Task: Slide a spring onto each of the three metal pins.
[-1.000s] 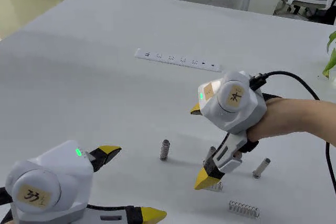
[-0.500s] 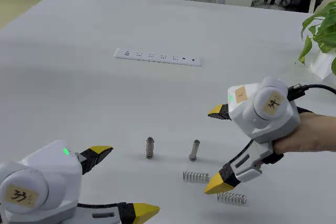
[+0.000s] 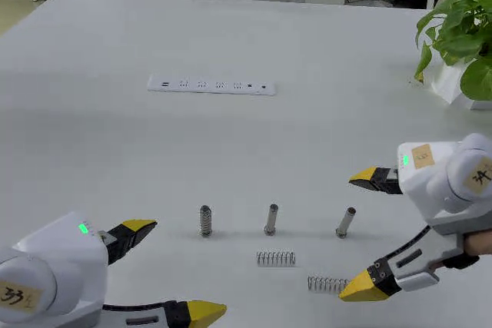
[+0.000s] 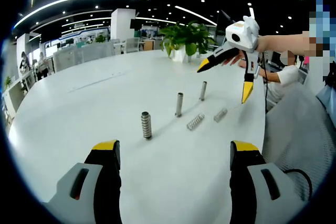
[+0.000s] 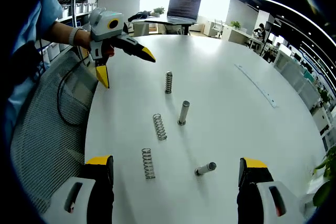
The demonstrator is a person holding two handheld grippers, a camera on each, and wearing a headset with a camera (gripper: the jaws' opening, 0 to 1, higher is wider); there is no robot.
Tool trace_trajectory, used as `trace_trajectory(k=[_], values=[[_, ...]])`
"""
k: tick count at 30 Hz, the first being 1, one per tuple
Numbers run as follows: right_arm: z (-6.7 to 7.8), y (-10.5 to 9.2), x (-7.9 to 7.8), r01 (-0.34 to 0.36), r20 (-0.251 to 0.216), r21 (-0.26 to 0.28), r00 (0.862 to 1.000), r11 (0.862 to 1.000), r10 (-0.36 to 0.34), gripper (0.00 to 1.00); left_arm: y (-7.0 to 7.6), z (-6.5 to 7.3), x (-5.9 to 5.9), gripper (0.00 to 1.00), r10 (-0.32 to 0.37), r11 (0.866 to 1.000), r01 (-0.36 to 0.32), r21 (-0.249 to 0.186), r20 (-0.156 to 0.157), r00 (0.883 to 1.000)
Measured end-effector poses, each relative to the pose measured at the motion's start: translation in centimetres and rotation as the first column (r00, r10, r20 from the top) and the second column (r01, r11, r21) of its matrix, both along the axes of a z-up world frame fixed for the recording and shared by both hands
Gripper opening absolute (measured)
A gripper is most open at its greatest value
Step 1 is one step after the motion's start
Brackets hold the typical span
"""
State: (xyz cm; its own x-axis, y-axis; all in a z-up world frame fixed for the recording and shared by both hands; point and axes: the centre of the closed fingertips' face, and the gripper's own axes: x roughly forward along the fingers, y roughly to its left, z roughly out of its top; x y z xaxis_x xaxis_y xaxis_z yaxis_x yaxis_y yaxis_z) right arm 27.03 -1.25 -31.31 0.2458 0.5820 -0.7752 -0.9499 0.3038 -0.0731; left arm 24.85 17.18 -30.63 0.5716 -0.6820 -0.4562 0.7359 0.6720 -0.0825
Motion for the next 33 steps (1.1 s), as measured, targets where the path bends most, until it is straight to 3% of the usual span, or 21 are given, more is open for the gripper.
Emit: trace_trajectory(k=[19, 33], values=[[0.2, -4.4, -2.9, 0.167, -0.014, 0.051, 0.986, 0.985, -0.166, 0.99, 0.0, -0.4, -0.1, 0.84, -0.038, 0.999, 0.038, 0.018, -0.019, 0.999], [0.0, -6.4, -4.9, 0.256, -0.03, 0.08, 0.967, 0.963, -0.255, 0.99, -1.6, -1.1, -0.2, 0.83, -0.117, 0.992, 0.118, 0.043, -0.041, 0.992]])
